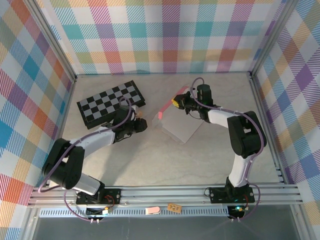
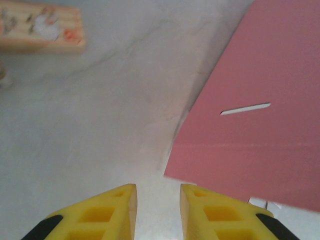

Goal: Fold the paper box

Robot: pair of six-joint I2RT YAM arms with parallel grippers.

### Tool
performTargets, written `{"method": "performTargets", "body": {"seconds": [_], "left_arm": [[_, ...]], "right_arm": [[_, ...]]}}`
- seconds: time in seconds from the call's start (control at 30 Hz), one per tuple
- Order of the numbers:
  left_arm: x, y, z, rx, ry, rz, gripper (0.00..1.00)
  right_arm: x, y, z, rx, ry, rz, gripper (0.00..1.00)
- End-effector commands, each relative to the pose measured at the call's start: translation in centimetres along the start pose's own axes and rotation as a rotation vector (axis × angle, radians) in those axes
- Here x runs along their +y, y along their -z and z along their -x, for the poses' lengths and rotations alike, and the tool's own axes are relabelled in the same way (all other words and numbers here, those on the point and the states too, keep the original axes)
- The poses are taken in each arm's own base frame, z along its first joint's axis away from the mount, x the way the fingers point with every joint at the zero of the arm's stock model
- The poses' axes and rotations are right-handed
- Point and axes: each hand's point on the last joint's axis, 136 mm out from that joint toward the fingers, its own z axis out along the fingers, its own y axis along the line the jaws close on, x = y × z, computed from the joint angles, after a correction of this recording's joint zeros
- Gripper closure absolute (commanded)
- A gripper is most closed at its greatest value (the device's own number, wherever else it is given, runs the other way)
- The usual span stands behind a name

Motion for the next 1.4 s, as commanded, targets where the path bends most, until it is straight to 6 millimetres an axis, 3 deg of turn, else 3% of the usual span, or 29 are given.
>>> {"method": "performTargets", "body": {"seconds": [0.0, 0.23, 0.83, 1.37], "left_arm": [[-2.6, -1.0, 3.3, -0.089, -0.204, -0.117, 0.71], [-4.5, -2.8, 2.6, -0.080, -0.287, -0.263, 0.68], [-5.7, -1.5, -0.7, -0.067, -0.362, -0.326, 0.62], [-8.4, -3.2, 0.4, -0.108, -0.390, -0.339, 0.57]], "right_arm": [[-2.7, -0.6, -0.5, 0.038, -0.054, -0.098, 1.00], [-2.5, -1.2, 0.1, 0.023, -0.065, -0.084, 1.00], [-0.1, -1.8, 1.5, -0.011, -0.086, -0.021, 1.00], [0.0, -1.5, 1.1, -0.010, -0.096, -0.005, 1.00]]}}
